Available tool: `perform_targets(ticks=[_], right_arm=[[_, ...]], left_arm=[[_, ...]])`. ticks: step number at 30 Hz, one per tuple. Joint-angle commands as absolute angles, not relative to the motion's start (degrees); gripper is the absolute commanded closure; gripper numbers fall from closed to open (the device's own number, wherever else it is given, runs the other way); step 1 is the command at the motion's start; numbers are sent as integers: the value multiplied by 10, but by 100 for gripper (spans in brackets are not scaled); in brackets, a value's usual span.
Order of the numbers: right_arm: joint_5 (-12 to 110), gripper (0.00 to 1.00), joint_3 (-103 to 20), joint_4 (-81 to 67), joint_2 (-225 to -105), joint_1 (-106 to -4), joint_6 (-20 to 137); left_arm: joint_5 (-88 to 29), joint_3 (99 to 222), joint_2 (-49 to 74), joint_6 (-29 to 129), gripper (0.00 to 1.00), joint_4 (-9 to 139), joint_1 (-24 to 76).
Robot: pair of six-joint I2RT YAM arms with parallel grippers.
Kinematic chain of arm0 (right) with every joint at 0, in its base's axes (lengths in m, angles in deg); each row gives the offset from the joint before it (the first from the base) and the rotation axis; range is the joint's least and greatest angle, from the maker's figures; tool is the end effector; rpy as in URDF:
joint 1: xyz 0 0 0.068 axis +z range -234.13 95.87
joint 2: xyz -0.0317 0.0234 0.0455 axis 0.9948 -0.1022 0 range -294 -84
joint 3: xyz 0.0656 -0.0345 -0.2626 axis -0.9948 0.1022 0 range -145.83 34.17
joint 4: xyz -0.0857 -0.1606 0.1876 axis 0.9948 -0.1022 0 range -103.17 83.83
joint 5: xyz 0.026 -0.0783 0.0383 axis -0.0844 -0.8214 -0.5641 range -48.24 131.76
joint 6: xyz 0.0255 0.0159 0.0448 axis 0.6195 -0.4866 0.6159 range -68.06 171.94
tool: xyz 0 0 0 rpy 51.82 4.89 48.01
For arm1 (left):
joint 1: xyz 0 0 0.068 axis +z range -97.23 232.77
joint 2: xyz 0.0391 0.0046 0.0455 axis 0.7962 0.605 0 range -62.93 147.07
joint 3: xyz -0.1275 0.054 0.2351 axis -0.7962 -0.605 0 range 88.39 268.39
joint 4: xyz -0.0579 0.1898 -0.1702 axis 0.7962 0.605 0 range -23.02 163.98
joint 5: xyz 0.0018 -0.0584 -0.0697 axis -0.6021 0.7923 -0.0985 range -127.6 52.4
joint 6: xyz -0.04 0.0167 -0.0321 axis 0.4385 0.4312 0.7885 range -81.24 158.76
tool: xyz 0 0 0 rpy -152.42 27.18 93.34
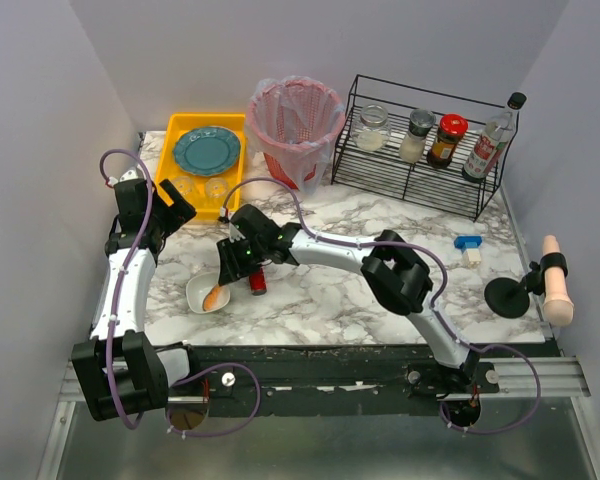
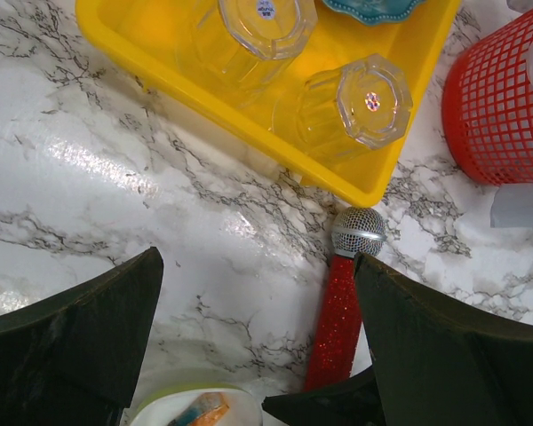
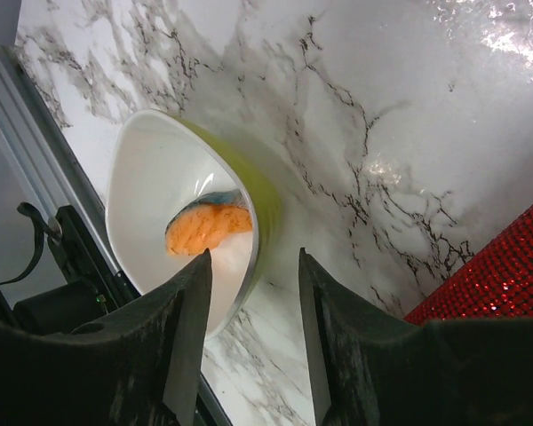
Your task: Clear the kitchen counter
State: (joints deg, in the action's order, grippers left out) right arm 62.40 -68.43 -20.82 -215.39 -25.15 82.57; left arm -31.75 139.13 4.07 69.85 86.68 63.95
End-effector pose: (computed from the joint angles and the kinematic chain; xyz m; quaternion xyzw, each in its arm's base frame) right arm 0.2551 0.4489 0.1724 -0.2900 0.8589 0.3907 0.1599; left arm 0.2533 0.0463 0.2812 -0.2992 0.8382 -0.1232 0.4390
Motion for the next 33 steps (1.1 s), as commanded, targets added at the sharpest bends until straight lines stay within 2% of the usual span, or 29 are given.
perform_targets(ticks=[1,11,22,33], right_arm=[[624,50,-704,-223,-2171,-249,831],[632,57,-717,-224,-2189,-248,832],[631,59,-721,-224,-2197,-245,833],[617,72,-699,-209,-2169,-245,840]], left_arm=[[-305,1388,31,698,1,858,643],[-298,1388,34,700,1,857,645],[-295,1387,32,700,1,855,645],[-293,1387,31,700,1,856,646]])
